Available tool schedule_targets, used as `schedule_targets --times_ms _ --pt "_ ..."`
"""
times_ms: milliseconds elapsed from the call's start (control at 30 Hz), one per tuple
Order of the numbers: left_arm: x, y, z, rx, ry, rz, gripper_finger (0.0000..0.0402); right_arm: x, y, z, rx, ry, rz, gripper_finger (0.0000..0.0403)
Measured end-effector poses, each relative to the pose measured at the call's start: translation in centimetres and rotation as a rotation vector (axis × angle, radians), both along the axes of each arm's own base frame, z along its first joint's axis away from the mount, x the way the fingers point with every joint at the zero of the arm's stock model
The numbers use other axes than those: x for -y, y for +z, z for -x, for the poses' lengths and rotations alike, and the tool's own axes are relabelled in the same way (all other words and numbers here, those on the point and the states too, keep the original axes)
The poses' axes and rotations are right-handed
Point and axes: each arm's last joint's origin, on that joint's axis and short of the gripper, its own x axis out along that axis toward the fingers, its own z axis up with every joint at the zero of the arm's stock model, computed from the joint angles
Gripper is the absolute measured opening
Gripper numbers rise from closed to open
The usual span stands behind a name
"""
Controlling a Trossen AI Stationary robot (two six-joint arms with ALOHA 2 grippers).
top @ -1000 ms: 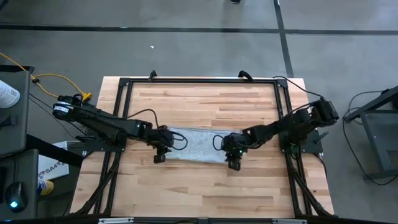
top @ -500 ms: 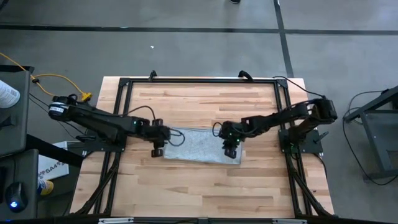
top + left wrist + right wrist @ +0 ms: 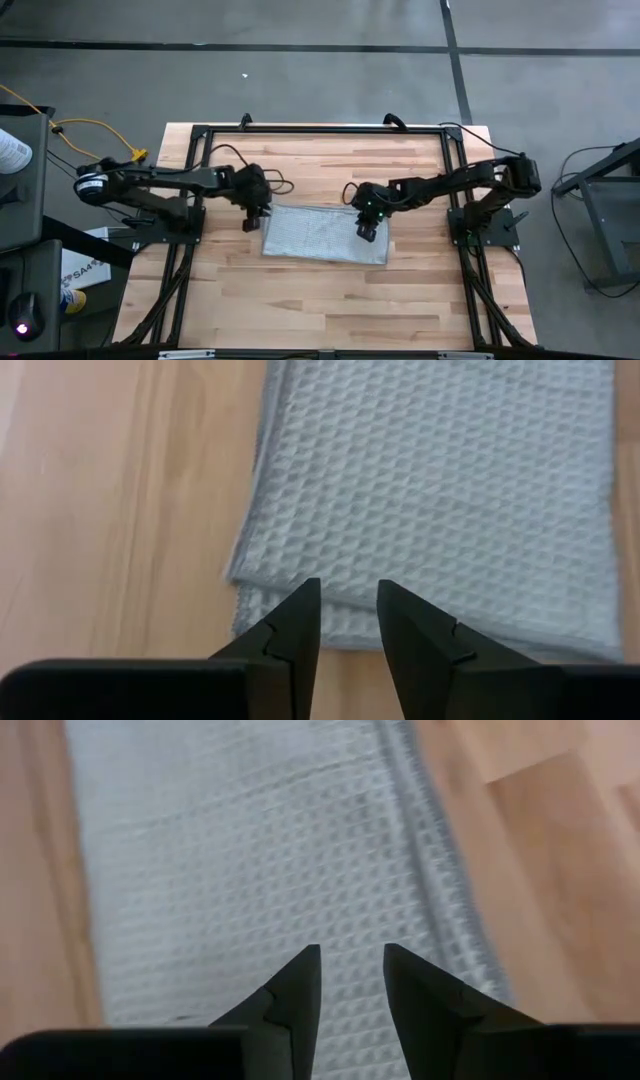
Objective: Fold microfiber towels
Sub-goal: Fold the gray towel
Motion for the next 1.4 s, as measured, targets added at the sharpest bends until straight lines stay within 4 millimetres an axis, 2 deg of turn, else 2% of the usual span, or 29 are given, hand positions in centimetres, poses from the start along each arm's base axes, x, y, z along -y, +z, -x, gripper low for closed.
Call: schedule_targets --times_ms 233,433,800,1033,1167,1300,1400 --pt "-2.2 -1.4 1.4 0.029 0.005 -0.01 0.0102 1.6 -0.1 0.3 -0.024 -0.158 0.009 0.0105" --pt "-3.9 -1.2 1.7 0.102 0.028 0.024 0.0102 2.3 -0.4 0.9 -0.088 -0.276 0.014 0.0105" --pt "-3.9 -1.1 1.7 0.12 0.059 0.082 0.0102 1.7 -0.7 1.7 -0.173 -0.39 -0.023 0.0105" --pt "-3.9 -1.1 1.6 0.122 0.059 0.081 0.0102 0.4 1.8 2.7 -0.119 -0.454 -0.043 0.0104" --pt "-3.9 -1.1 1.6 0.125 0.058 0.079 0.0102 0.1 2.6 3.6 -0.131 -0.484 -0.049 0.0077" --pt "-4.0 -1.1 1.6 0.131 0.057 0.075 0.0102 -0.2 2.5 3.6 -0.151 -0.458 -0.069 0.0018" --pt "-4.0 -1.0 1.5 0.139 0.056 0.071 0.0102 -0.3 2.5 3.6 -0.144 -0.458 -0.084 0.0006"
